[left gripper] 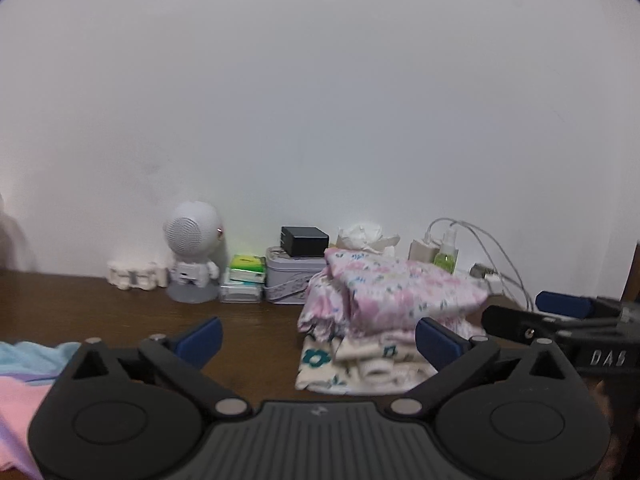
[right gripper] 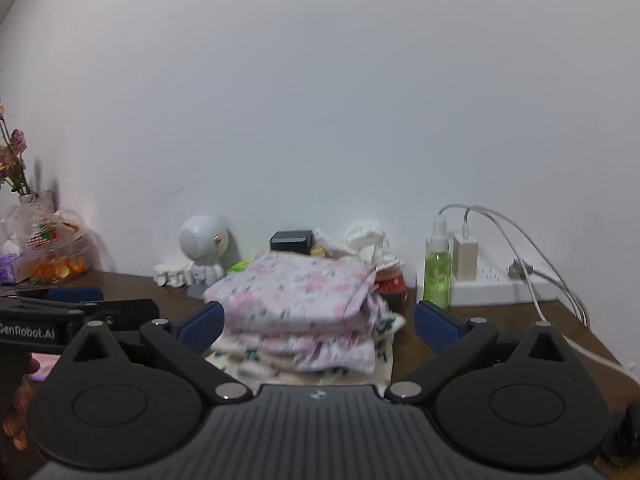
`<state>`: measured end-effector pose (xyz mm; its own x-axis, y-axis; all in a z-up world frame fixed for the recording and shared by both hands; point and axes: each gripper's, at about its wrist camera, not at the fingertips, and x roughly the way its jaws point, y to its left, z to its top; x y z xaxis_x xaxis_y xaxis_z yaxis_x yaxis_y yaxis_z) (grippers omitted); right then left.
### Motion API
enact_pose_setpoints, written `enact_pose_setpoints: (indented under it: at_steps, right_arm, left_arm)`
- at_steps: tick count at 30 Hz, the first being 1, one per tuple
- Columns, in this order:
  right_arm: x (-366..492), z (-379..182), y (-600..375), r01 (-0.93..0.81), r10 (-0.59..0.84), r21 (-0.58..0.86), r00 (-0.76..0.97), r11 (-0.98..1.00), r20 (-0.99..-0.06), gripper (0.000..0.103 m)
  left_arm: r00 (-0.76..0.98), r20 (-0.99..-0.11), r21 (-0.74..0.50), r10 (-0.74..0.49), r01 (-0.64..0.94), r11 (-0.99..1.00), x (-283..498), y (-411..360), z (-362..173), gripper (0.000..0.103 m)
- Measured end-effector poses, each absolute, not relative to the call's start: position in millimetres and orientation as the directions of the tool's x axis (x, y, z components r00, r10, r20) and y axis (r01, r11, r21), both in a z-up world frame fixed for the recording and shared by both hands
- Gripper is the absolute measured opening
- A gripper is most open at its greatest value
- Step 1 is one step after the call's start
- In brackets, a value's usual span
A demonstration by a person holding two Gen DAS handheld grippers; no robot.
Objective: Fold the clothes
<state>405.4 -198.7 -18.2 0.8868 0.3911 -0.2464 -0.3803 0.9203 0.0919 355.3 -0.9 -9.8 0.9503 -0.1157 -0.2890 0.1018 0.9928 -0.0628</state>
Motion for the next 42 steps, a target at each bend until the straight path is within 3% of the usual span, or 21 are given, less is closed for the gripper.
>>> enact_pose_setpoints:
  at_steps: [15, 21, 33, 42]
  right_arm:
    - [305, -30, -207, -0.411, 0.430, 0.130, 0.833, 0.902, -0.348, 0.103]
    - [265, -27, -207, -0.404, 0.414, 0.102, 0.845, 0.909, -0.338, 0.103]
    - [186, 6, -209, -0.402, 0.425, 0.141, 0.830, 0.905, -0.361, 0.103]
    - [131, 17, -212, -0.349, 0.390, 0.176, 0.836, 0.921, -0.386, 0.103]
  left_arm:
    - [0.931, -0.337, -0.028, -0.142, 0.141, 0.990, 265, -3, -21, 0.103]
    - [0.921, -0.363, -0.047, -0.144, 0.136, 0.990, 224, -6, -24, 0.103]
    - [0.937, -0.318, -0.023, -0.143, 0.143, 0.989, 129, -12, 0, 0.103]
    - [0.960, -0.278, 0.011, -0.033, 0.037, 0.999, 56, -14, 9, 0.103]
